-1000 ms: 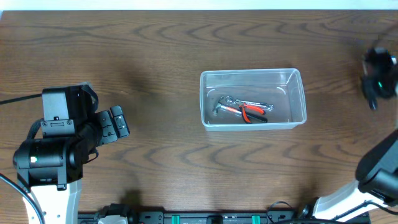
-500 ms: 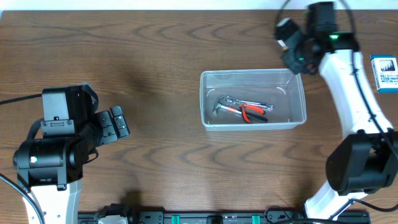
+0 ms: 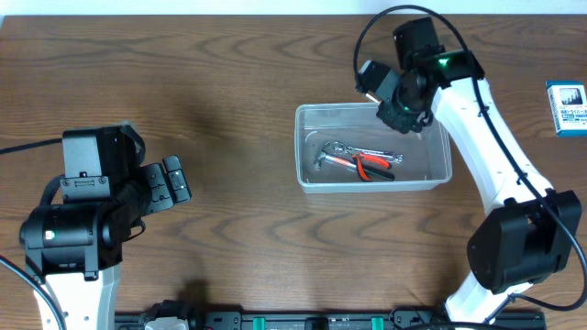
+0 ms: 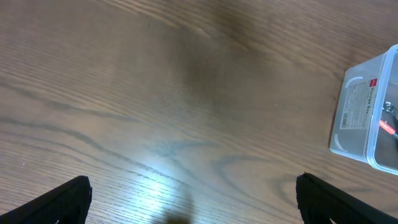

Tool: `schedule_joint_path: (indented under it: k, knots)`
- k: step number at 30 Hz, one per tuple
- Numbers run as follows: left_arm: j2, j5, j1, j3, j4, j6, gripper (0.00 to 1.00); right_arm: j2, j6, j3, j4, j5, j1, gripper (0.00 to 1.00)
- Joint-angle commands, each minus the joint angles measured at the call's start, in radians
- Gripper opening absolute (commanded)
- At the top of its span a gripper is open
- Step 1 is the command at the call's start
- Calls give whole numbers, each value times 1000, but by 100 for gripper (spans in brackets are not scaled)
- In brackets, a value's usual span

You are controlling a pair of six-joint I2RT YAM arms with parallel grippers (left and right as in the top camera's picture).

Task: Pack container
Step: 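Carry the screwdriver left into the clear container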

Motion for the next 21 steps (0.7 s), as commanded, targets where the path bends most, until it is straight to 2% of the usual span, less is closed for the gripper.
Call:
schedule_joint_path:
  k: [1, 10, 21]
  knots:
    - [1, -4, 3, 14, -4, -1, 98, -24, -109, -16, -6, -74, 11, 13]
    - [1, -5, 3, 14, -4, -1, 98, -24, -227, -162, 37, -76, 11, 16]
    - [1, -5, 3, 14, -2, -1, 98, -24, -234, -217, 73, -77, 11, 16]
